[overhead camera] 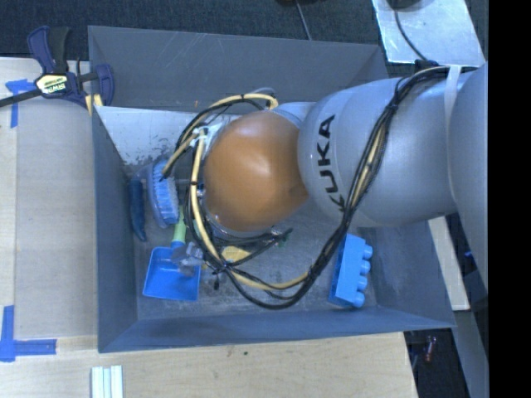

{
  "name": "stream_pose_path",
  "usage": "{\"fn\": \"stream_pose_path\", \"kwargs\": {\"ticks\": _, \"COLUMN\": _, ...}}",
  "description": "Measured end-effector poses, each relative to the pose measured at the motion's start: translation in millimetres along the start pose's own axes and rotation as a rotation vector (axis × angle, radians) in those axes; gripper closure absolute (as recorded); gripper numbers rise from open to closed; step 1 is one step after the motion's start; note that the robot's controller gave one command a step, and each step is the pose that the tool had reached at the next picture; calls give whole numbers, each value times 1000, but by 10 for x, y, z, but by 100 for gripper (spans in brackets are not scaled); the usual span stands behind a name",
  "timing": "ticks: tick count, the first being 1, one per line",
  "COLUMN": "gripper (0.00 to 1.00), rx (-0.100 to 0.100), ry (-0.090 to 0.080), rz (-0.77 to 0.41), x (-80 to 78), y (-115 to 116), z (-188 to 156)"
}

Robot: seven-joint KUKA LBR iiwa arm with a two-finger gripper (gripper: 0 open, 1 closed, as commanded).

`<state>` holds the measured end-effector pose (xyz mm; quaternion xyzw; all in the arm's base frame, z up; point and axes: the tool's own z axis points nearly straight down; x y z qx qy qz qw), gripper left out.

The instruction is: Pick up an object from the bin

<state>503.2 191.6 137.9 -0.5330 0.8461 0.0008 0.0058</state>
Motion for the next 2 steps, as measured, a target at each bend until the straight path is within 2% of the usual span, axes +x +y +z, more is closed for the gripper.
{"fn": "stream_pose_path", "kwargs": {"ticks": 2, "gripper": 100, "rx": -2, "ry": 1, "rz": 5, "x": 6, "y": -2, "z": -274}}
